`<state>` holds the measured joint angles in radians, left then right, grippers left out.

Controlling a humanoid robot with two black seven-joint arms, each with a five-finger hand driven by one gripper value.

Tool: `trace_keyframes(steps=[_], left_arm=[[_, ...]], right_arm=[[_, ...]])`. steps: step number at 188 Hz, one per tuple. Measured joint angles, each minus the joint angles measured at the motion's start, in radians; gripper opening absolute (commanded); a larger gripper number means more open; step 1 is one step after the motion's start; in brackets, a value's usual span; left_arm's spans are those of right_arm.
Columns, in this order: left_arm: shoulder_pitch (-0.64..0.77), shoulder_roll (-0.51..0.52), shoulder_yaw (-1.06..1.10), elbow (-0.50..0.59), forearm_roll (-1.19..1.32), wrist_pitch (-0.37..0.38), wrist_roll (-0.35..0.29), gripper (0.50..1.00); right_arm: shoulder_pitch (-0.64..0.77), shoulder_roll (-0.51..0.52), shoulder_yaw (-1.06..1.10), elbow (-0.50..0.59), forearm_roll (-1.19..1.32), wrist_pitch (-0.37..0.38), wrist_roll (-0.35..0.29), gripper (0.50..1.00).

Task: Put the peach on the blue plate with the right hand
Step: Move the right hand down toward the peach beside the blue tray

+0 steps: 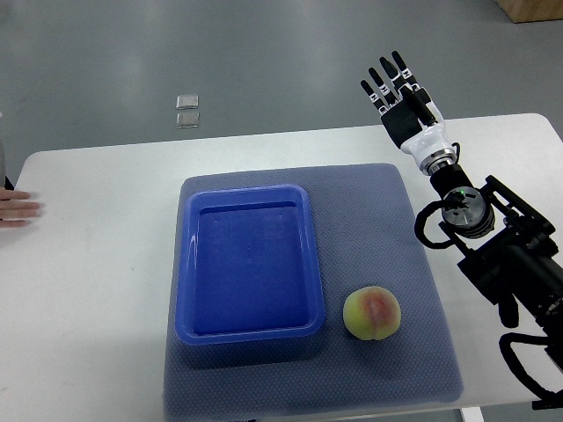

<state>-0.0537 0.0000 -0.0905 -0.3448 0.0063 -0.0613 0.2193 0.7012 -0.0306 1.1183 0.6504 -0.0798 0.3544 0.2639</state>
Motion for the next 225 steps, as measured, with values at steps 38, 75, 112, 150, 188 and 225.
trace_keyframes(steps=[38,75,112,150,188,225], left_arm=[[0.000,0.000,0.000,-0.003,0.000,0.000,0.000,1.000],[0.000,0.000,0.000,-0.007,0.000,0.000,0.000,1.000],[0.000,0.000,0.000,-0.008,0.000,0.000,0.000,1.000],[0.000,0.000,0.000,-0.010,0.001,0.000,0.000,1.000],[0.000,0.000,0.000,-0.019,0.003,0.000,0.000,1.000],[-0.001,0.000,0.000,-0.042,0.004,0.000,0.000,1.000]], right_arm=[[0.001,0.000,0.000,0.000,0.000,0.000,0.000,0.932],[0.010,0.000,-0.021,0.000,-0.014,0.000,-0.002,0.932],[0.085,-0.062,-0.188,0.001,-0.185,0.001,-0.005,0.932],[0.236,-0.187,-0.460,0.015,-0.430,0.030,-0.095,0.932],[0.459,-0.374,-0.865,0.152,-0.716,0.147,-0.230,0.932],[0.755,-0.533,-1.205,0.375,-0.794,0.250,-0.313,0.932]])
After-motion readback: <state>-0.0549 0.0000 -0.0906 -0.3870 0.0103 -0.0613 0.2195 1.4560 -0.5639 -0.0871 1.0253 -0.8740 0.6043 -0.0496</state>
